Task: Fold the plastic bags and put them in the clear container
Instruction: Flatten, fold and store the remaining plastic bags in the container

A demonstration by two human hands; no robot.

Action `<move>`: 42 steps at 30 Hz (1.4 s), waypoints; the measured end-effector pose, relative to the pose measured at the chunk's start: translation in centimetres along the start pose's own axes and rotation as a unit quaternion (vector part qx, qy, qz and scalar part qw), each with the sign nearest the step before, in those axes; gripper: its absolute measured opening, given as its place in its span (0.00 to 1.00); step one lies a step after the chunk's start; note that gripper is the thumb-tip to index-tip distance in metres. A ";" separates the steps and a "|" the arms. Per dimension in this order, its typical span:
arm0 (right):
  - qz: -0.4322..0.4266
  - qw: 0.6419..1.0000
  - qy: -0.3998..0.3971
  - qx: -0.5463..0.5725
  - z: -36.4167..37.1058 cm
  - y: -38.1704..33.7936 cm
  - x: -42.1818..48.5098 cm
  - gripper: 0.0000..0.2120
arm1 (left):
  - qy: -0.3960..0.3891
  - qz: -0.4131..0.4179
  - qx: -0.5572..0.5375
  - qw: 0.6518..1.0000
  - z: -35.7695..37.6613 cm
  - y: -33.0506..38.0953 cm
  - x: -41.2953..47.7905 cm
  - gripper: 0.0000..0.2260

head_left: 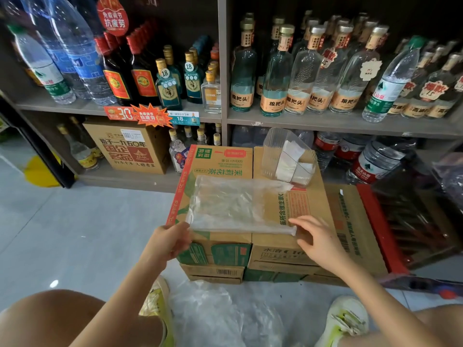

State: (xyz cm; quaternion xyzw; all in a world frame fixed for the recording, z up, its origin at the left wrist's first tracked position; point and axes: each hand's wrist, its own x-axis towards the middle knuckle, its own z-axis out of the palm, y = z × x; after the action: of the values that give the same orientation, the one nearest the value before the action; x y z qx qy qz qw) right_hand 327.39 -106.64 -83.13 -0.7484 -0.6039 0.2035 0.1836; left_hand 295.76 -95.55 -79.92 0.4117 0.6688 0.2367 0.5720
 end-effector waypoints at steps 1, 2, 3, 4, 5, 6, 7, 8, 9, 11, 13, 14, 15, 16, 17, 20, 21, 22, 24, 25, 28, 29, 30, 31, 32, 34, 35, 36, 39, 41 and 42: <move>0.010 1.000 0.003 0.000 -0.3 0.0 -0.2 0.24 | 0.020 0.025 0.091 0.995 -0.4 0.0 -0.1 0.12; 0.017 1.000 0.023 0.005 -0.6 -0.2 -0.2 0.24 | 0.068 0.064 0.194 0.977 -0.7 -0.1 0.0 0.13; 0.021 0.998 0.052 0.007 -0.6 -0.8 0.1 0.23 | 0.131 0.121 0.279 0.944 -0.6 0.0 0.2 0.12; 0.016 0.997 0.078 0.002 -0.6 -1.7 0.5 0.21 | 0.183 0.196 0.326 0.907 -0.3 0.1 0.5 0.09; 0.002 0.996 0.093 -0.010 -0.3 -3.0 1.2 0.19 | 0.207 0.275 0.340 0.875 0.3 0.2 0.9 0.06; -0.014 0.995 0.097 -0.027 0.1 -4.5 1.9 0.19 | 0.201 0.346 0.349 0.848 1.2 0.4 1.5 0.06; -0.029 0.994 0.092 -0.045 0.7 -6.2 2.8 0.20 | 0.177 0.401 0.360 0.823 2.1 0.8 2.3 0.09; -0.044 0.994 0.082 -0.061 1.5 -8.0 3.7 0.22 | 0.143 0.439 0.374 0.804 3.0 1.0 3.5 0.13; -0.059 0.993 0.073 -0.076 2.4 -9.6 4.6 0.26 | 0.107 0.453 0.393 0.793 4.0 1.3 4.5 0.16; -0.081 0.988 0.038 -0.126 4.5 -11.8 6.0 0.30 | 0.050 0.437 0.446 0.780 5.6 1.8 6.3 0.26; -0.087 0.978 -0.007 -0.188 6.5 -11.8 6.7 0.27 | 0.032 0.400 0.508 0.762 6.4 1.5 7.7 0.36; -0.082 0.974 -0.025 -0.209 7.2 -11.1 6.8 0.26 | 0.032 0.382 0.532 0.755 6.5 1.0 8.4 0.38; -0.071 0.972 -0.036 -0.220 7.6 -10.2 6.6 0.26 | 0.036 0.369 0.543 0.754 6.6 0.5 8.8 0.38; -0.055 0.972 -0.041 -0.224 7.7 -9.0 6.2 0.27 | 0.043 0.362 0.546 0.754 6.5 0.0 9.1 0.38; -0.039 0.973 -0.040 -0.224 7.6 -7.7 5.7 0.28 | 0.046 0.356 0.548 0.756 6.4 -0.4 9.2 0.37; 0.012 0.970 -0.029 -0.241 5.9 -4.2 3.8 0.34 | 0.037 0.352 0.539 0.764 6.2 -0.8 9.4 0.37; 0.025 0.969 -0.018 -0.244 5.2 -3.6 3.3 0.37 | 0.025 0.356 0.510 0.783 6.0 -0.6 9.3 0.37; 0.034 0.970 -0.002 -0.241 4.5 -3.6 3.2 0.40 | 0.012 0.360 0.470 0.805 5.7 -0.4 9.1 0.36; 0.030 0.974 0.037 -0.219 3.6 -4.8 4.0 0.42 | 0.004 0.361 0.353 0.863 5.1 0.6 8.4 0.27; 0.014 0.978 0.051 -0.201 3.4 -6.0 4.8 0.39 | 0.012 0.361 0.309 0.880 4.7 1.0 8.0 0.22; -0.055 0.985 0.045 -0.154 4.2 -10.2 8.1 0.30 | 0.083 0.428 0.368 0.821 4.0 1.2 8.1 0.21; -0.077 0.984 0.034 -0.156 4.9 -11.3 9.3 0.31 | 0.085 0.436 0.417 0.793 4.1 1.2 8.5 0.26; -0.094 0.980 0.019 -0.171 5.8 -12.1 10.4 0.31 | 0.079 0.428 0.465 0.770 4.2 1.0 8.9 0.30; -0.108 0.975 -0.002 -0.194 6.6 -12.5 11.5 0.30 | 0.069 0.411 0.504 0.756 4.4 0.8 9.4 0.33; -0.117 0.969 -0.024 -0.214 7.3 -12.6 12.4 0.29 | 0.061 0.389 0.531 0.750 4.5 0.4 9.8 0.35; -0.124 0.962 -0.056 -0.236 8.2 -11.8 13.5 0.27 | 0.055 0.363 0.550 0.750 4.6 -0.1 10.5 0.36; -0.123 0.961 -0.062 -0.240 8.2 -11.1 13.7 0.27 | 0.056 0.361 0.552 0.750 4.6 -0.3 10.7 0.36; -0.115 0.961 -0.063 -0.241 8.0 -10.3 13.7 0.27 | 0.053 0.360 0.555 0.748 4.5 -0.4 10.8 0.36; -0.047 0.966 -0.047 -0.250 6.8 -7.6 14.0 0.30 | 0.049 0.360 0.562 0.743 4.5 -0.5 10.9 0.35; -0.015 0.969 -0.032 -0.245 5.9 -6.8 13.7 0.35 | 0.047 0.361 0.563 0.742 4.5 -0.5 10.9 0.34; -0.019 0.971 -0.018 -0.237 5.6 -6.8 13.3 0.37 | 0.044 0.360 0.565 0.741 4.4 -0.5 10.9 0.34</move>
State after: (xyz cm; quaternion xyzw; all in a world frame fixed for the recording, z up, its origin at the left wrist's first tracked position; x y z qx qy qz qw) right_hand 321.25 -92.12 -85.46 -0.7551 -0.6524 0.0640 -0.0062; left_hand 299.83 -87.52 -87.56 0.8586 0.5065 0.0217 0.0763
